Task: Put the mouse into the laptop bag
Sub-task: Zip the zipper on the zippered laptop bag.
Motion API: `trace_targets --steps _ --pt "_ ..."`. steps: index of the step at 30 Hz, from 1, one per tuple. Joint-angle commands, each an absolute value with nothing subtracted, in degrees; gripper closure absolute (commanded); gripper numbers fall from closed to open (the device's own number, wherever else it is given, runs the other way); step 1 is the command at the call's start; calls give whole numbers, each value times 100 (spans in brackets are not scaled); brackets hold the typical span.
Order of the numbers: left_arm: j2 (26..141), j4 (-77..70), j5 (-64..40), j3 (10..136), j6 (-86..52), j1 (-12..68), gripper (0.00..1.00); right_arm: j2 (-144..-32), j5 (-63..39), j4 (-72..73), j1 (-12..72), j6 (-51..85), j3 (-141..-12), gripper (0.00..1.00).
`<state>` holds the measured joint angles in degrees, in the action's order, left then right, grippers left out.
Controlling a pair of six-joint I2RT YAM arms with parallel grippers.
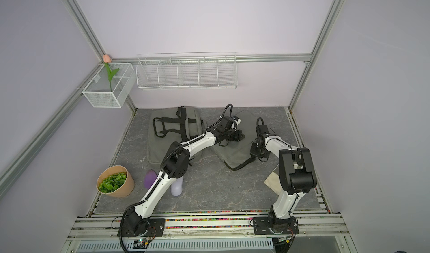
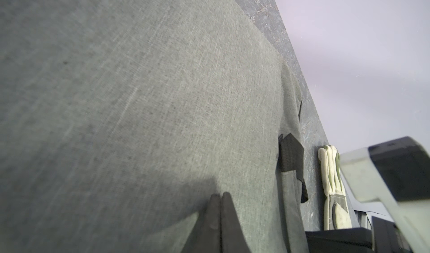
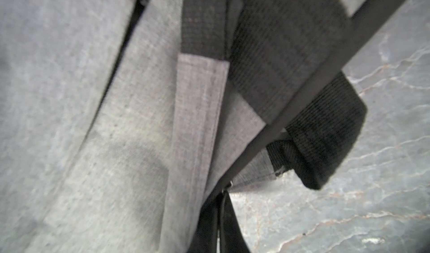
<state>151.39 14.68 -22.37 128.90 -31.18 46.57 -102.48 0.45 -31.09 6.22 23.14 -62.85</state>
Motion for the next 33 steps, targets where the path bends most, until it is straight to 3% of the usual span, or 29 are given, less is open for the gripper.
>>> trace_targets --steps 1,12,23,33 --pt "15359 2162 -2149 12523 -3143 4743 100 -10891 -690 -3044 545 2268 -6770 94" --pt "15239 2131 -2316 12538 -3205 4720 100 -12399 -557 -3327 331 2237 -8953 94" --pt "15574 2619 -2496 14344 -3224 4837 100 -11650 -426 -3242 180 2084 -8297 94" --pt "16115 3082 -1916 14666 -3214 5007 100 -11546 -683 -3029 193 2173 -8064 93"
